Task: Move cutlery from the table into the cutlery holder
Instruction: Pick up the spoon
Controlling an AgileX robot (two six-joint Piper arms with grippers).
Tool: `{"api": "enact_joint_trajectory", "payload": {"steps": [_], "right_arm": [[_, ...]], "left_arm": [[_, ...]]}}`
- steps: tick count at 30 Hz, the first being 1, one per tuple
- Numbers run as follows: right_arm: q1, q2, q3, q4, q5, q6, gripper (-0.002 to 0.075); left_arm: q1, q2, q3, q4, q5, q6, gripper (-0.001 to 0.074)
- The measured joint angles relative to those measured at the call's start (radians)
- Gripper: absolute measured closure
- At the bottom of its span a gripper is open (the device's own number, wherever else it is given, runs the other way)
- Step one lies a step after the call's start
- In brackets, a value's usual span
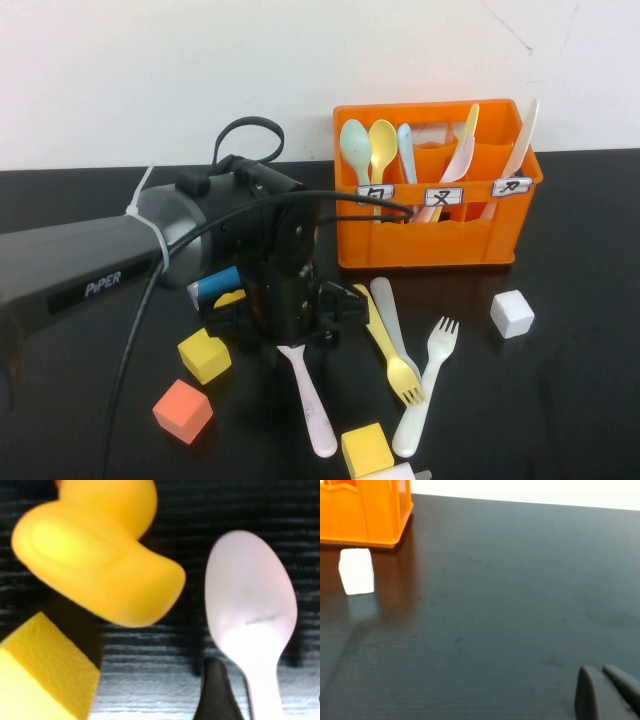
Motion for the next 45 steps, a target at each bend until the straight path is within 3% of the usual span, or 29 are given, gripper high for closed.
{"api": "enact_joint_trajectory", "payload": {"steps": [10, 22, 26, 30, 31, 37, 45], "right_arm": [[0.0, 0.0, 0.0, 0.0, 0.002, 0.0, 0.0729], [0.0, 0.0, 0.0, 0.0, 0.002, 0.0, 0.0729], [0.0, 0.0, 0.0, 0.0, 0.002, 0.0, 0.0729], [0.0, 0.0, 0.0, 0.0, 0.002, 0.0, 0.0729], [0.0, 0.0, 0.0, 0.0, 0.002, 0.0, 0.0729], [0.0, 0.0, 0.0, 0.0, 0.002, 0.0, 0.0729], [0.0, 0.0, 0.0, 0.0, 0.002, 0.0, 0.0729]], "left_arm": [[0.019, 0.001, 0.0, -0.069, -0.013, -0.089, 0.0344], [0.017, 0.034, -0.009, -0.118, 0.067, -0.009, 0.0349], [0.017, 0.034, -0.009, -0.122, 0.069, 0.038, 0.0442], [0.016, 0.035, -0.002, -0.126, 0.069, 0.136, 0.0633], [0.016, 0.033, 0.006, -0.126, 0.06, 0.147, 0.0646], [0.005, -0.017, 0.094, -0.132, -0.028, 0.225, 0.0646], [-0.006, -0.211, 0.375, -0.125, -0.266, 0.284, 0.0647]]}}
